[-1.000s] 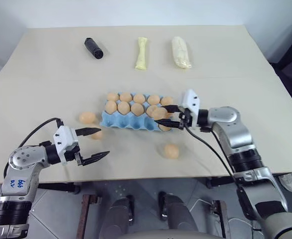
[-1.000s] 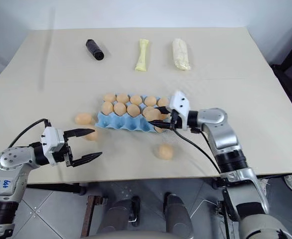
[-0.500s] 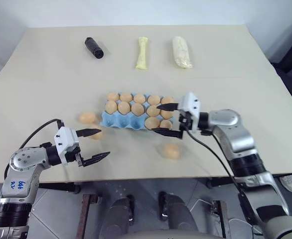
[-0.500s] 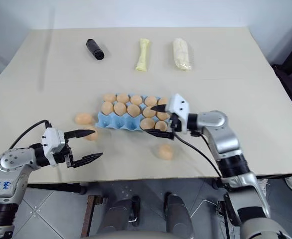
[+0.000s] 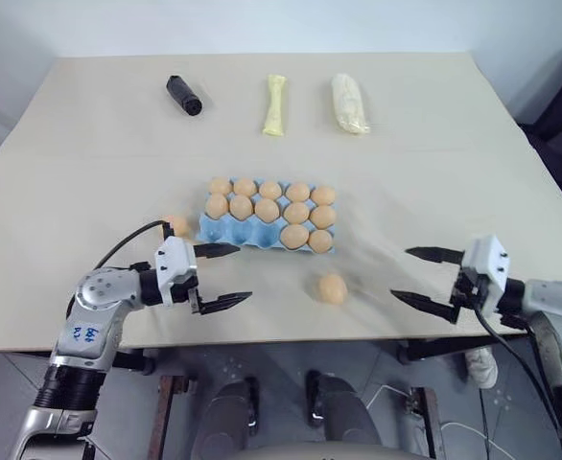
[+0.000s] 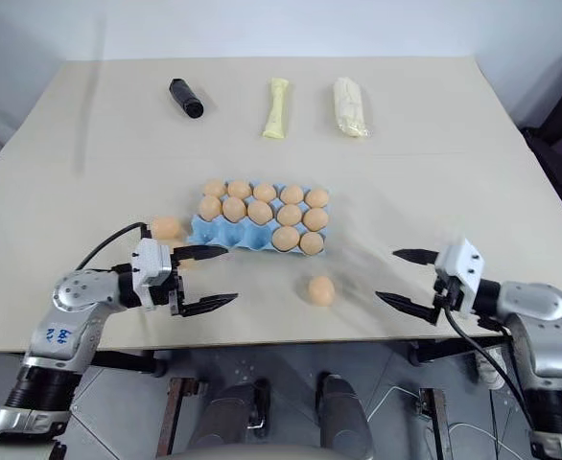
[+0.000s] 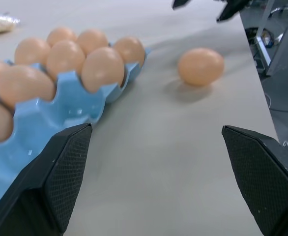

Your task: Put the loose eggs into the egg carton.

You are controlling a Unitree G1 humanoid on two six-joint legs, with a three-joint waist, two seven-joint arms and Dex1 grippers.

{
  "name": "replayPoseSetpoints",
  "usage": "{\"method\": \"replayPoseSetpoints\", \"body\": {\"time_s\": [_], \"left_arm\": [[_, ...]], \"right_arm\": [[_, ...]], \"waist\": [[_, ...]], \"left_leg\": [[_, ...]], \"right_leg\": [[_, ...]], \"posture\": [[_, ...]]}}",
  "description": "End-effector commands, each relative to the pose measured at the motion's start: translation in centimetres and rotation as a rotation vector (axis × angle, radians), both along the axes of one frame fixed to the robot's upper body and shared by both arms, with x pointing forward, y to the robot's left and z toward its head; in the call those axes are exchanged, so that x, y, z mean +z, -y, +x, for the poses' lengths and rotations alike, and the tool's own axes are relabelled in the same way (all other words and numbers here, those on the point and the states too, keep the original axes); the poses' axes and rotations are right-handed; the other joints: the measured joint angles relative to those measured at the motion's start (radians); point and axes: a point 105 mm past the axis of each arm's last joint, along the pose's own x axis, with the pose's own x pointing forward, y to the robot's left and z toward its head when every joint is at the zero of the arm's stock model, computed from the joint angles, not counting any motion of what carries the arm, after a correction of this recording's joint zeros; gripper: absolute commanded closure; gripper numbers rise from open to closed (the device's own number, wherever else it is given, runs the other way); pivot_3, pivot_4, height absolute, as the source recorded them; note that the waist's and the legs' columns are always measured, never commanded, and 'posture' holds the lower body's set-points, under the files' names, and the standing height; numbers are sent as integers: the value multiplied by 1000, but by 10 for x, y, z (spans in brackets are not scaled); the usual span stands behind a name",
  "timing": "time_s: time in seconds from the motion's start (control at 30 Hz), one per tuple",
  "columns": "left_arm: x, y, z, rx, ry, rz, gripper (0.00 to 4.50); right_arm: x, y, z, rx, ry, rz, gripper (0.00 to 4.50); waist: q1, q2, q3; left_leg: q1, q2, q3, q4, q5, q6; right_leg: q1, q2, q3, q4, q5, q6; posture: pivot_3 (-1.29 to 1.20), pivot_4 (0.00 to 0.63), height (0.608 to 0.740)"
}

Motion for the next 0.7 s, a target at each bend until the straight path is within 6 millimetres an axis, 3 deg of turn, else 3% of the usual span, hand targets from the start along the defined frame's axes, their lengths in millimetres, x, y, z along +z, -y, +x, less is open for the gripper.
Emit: {"method": "replayPoseSetpoints", "body": {"time_s": [0.03,0.13,0.27,0.33,0.4,0.67,0.7], "left_arm": [[3,0,1,-19,27,13,0],[3,-2,2,-20,28,20,0],[5,-6,3,-11,29,20,0],[6,-11,2,7,32,13,0],[6,-15,1,19,35,12,0],[8,-25,-6,67,44,17,0],[8,-27,-7,73,44,18,0]], "right_arm": [[3,6,-3,-9,60,-21,27],[5,-7,-4,32,67,-4,27],[15,-37,-3,122,75,35,27],[14,-70,4,201,49,37,27],[10,-91,6,260,15,24,27],[-12,-114,16,324,-63,5,27],[-13,-116,17,321,-63,7,197]], "waist": [[-2,0,0],[-6,0,0],[-11,0,0],[-13,0,0],[-15,0,0],[4,0,0],[4,0,0]], "left_leg": [[0,0,0,0,0,0],[0,0,1,1,0,0],[0,0,1,1,0,0],[0,1,1,1,0,0],[0,1,1,1,0,0],[-3,1,2,1,-3,4],[-3,1,3,1,-4,4]], "right_leg": [[0,0,0,0,0,0],[0,0,1,-1,0,-1],[0,0,1,-1,0,-2],[0,0,1,-1,0,-2],[0,0,1,-1,0,-3],[-1,-2,-2,-6,0,-4],[-1,-2,-2,-6,0,-4]], "posture": [[0,150,740],[0,150,740],[0,150,740],[0,150,740],[0,150,740],[0,150,740],[0,150,740]]}}
